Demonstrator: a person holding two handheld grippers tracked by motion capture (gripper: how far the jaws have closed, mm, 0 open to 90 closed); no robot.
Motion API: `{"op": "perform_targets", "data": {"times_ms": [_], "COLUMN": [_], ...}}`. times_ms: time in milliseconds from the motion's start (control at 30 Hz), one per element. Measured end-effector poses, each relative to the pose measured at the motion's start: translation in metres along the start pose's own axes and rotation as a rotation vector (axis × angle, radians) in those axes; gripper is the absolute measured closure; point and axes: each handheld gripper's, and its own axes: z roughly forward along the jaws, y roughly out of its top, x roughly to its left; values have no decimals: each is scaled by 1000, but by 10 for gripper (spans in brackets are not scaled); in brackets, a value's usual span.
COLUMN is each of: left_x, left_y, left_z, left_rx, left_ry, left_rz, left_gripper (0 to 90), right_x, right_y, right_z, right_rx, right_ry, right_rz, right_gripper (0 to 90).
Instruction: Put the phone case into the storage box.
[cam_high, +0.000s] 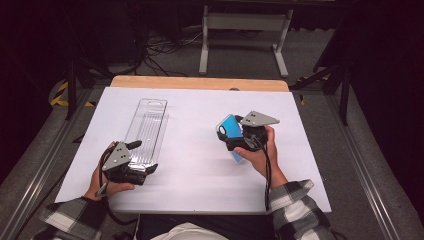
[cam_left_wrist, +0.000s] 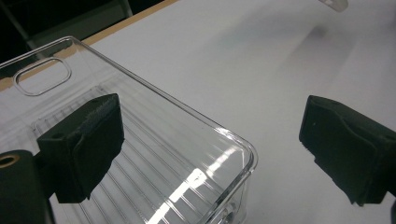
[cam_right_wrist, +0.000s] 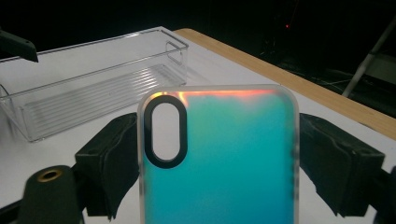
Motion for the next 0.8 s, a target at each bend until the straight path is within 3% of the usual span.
{"op": "perform_targets", "data": {"times_ms": [800], "left_x": [-1], "left_y": [0], "left_z": [1], "left_rx": [5], "left_ry": [-3], "left_rz": [-6], "left_gripper": [73], "right_x": [15], "right_y": [13], "right_z": [-19], "right_rx": [-120], "right_ry": [-34], "right_rz": [-10], "right_gripper": [175]}}
